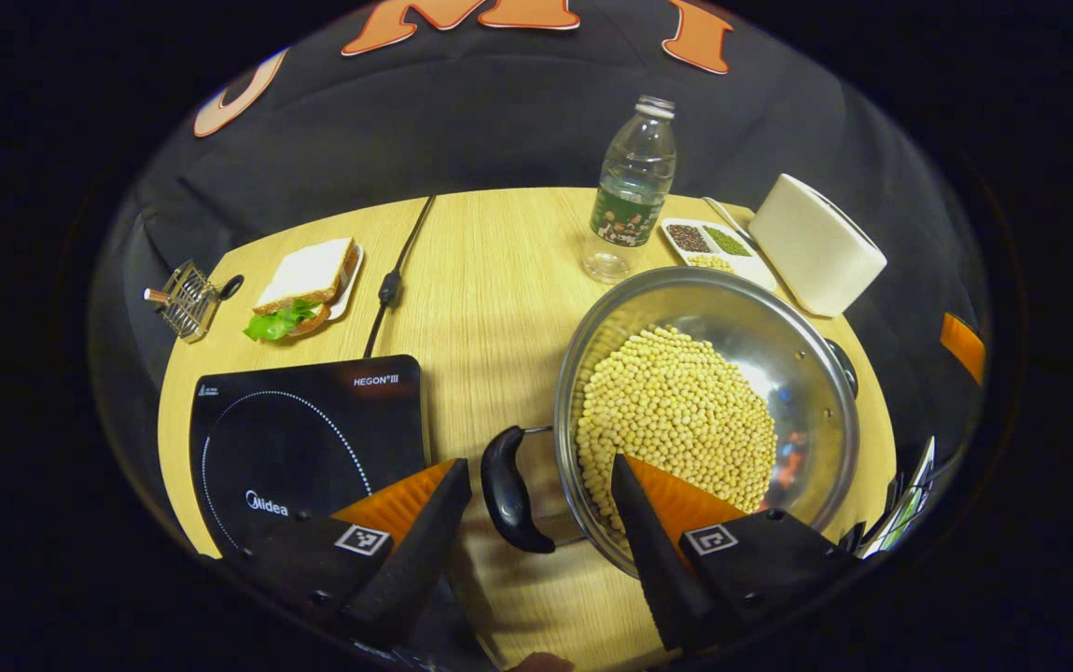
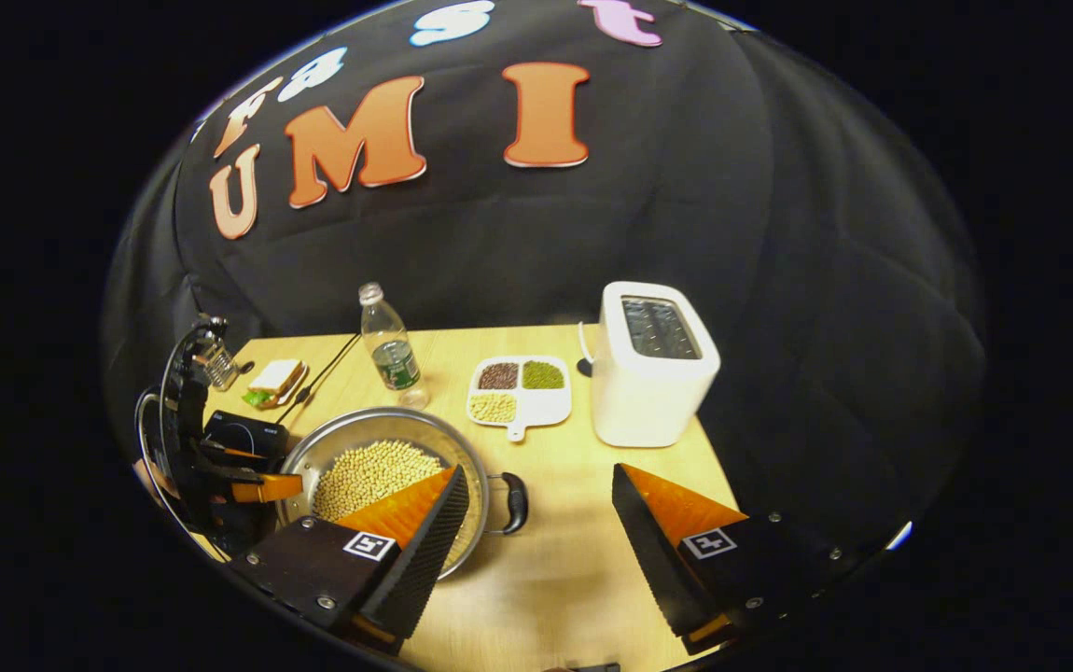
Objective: First push the handle of the pot to place it horizontally, then grasp the pot with both hands and set it on the induction cooktop.
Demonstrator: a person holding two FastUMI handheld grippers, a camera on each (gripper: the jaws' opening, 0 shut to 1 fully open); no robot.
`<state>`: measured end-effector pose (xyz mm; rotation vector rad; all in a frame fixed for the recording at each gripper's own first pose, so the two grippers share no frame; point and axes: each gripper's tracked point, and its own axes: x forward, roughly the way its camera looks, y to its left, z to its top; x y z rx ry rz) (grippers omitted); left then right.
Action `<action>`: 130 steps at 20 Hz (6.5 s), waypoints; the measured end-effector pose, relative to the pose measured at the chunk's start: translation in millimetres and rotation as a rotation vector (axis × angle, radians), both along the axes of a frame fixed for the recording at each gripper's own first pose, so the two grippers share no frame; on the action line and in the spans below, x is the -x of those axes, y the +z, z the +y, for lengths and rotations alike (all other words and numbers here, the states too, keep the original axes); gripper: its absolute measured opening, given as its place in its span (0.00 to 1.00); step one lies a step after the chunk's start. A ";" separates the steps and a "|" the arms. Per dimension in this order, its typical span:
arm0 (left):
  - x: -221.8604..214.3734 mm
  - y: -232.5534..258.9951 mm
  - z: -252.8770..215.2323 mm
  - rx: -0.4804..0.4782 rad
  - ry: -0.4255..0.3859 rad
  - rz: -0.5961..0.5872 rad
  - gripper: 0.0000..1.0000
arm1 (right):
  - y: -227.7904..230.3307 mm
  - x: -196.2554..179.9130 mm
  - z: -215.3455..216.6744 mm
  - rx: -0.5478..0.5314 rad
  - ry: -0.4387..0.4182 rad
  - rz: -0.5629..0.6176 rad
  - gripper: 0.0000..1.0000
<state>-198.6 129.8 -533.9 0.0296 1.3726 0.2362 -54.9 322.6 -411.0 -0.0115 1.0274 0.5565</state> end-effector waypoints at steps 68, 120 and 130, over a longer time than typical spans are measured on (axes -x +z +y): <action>64.3 185.5 201.1 -0.262 0.202 -0.182 0.73 | -144.9 20.2 67.0 -0.083 0.130 0.250 0.49; -25.6 242.1 189.6 -0.479 0.116 -0.434 0.92 | -19.7 -95.2 -19.2 -0.157 0.124 -0.163 0.90; -115.6 382.9 61.6 -0.415 0.043 -0.846 0.96 | 108.0 -181.8 -140.9 -0.315 -0.102 -0.438 0.93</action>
